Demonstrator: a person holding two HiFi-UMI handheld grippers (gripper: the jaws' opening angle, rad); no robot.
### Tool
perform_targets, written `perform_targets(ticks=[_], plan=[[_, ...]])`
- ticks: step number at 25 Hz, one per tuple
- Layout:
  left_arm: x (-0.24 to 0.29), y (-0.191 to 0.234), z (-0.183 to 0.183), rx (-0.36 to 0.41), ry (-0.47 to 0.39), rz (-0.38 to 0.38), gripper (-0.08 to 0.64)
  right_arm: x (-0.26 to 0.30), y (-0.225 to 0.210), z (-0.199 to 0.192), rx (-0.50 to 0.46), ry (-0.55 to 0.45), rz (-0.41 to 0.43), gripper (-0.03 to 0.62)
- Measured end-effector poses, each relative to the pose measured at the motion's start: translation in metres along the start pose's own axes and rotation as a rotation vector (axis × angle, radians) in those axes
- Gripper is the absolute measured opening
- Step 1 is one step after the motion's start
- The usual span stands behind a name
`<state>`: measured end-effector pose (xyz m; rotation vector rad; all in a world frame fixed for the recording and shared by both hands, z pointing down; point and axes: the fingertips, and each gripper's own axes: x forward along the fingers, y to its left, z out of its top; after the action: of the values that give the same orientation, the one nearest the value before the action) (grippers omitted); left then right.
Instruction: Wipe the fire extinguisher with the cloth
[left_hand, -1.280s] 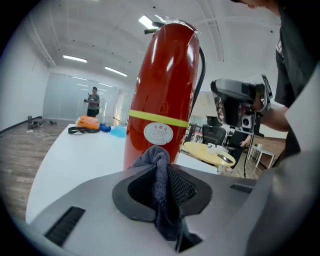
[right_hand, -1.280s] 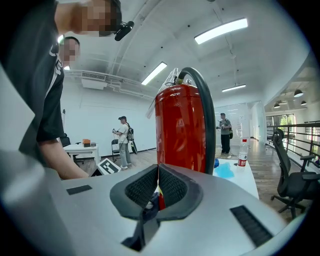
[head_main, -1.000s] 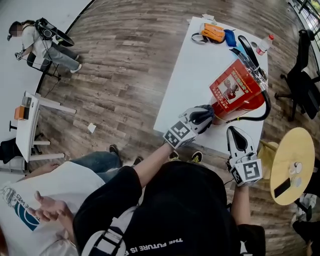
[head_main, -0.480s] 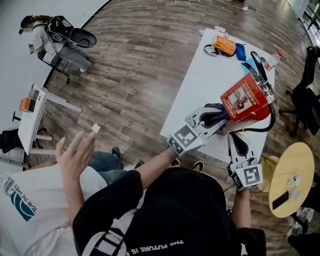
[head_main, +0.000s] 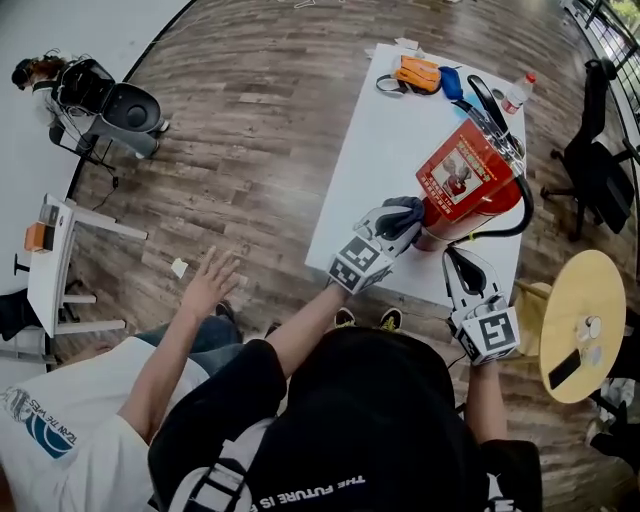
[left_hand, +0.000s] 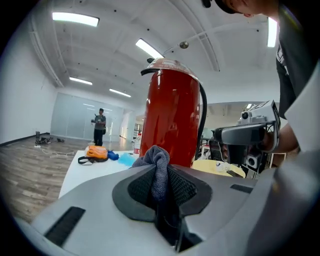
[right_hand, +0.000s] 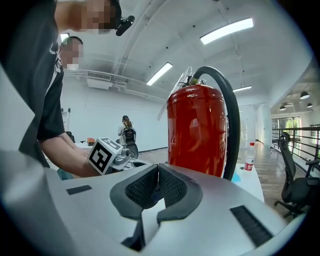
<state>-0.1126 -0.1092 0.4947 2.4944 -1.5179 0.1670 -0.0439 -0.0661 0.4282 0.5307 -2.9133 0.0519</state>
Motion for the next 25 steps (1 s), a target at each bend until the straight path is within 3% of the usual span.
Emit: perform_targets(ticks=[5,9,12,15,20,25], plan=[[0.008,0.007,-0.027,-0.048,0.031,0.007,0.071,0.0,0.002,-0.006,0.005,0.027,-0.007,0.02],[0.015,0.011,-0.053,-0.055,0.115,0.018,0.071,0.002,0.005,-0.011,0.01,0.024,0.009,0.019],[0.014,0.006,-0.052,-0.055,0.114,0.009,0.071,0.004,0.01,-0.012,0.01,0.029,0.013,0.018],[0.007,-0.002,-0.033,-0.03,0.084,-0.004,0.071,0.006,0.013,-0.008,0.001,0.02,0.023,0.019],[-0.011,-0.023,0.038,0.045,-0.075,-0.022,0.071,0.012,0.011,0.001,0.001,0.027,0.012,0.018],[-0.021,-0.036,0.088,0.1,-0.165,-0.037,0.071,0.014,0.017,0.02,-0.023,-0.047,0.046,0.019]])
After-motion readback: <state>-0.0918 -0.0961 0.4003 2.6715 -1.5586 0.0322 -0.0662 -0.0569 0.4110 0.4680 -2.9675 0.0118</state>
